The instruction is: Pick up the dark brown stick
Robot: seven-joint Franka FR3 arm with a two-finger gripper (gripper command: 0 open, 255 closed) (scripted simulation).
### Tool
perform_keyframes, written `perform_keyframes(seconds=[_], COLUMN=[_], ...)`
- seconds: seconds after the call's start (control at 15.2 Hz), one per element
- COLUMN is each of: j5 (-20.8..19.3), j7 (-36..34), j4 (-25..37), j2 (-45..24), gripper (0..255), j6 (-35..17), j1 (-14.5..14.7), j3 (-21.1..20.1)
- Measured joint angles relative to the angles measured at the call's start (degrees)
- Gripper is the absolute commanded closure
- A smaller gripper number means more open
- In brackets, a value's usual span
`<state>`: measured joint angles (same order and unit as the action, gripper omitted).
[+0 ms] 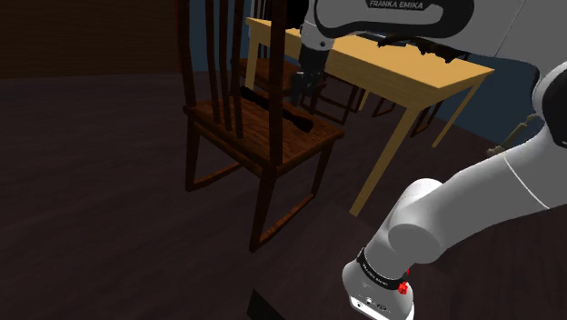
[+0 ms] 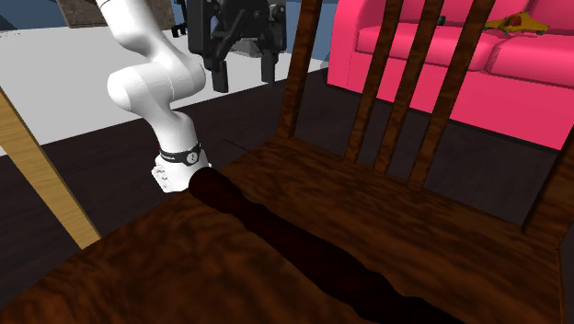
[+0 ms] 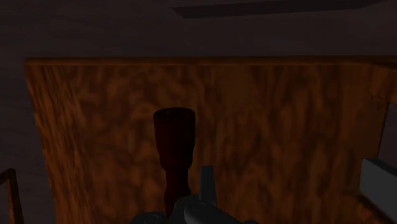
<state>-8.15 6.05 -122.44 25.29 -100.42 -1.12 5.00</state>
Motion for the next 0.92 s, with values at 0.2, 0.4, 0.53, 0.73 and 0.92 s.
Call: perform_keyframes(seconds=[0.2, 0.4, 0.53, 0.73, 0.92], j5=[0.41, 1.31, 2.18, 3.86, 5.90], j7=[2.04, 3.86, 5.50, 7.51, 9.51], j4=[3.34, 6.80, 10.09, 15.79, 22.81], j2=[-5.52, -11.53, -16.12, -22.73, -30.04], gripper=[0, 0, 0, 0, 0], j6=[-2.25, -4.83, -6.09, -6.83, -6.82], j1=[-0.45, -0.82, -1.23, -1.77, -2.57], j3=[1.83, 3.39, 4.52, 5.63, 6.44])
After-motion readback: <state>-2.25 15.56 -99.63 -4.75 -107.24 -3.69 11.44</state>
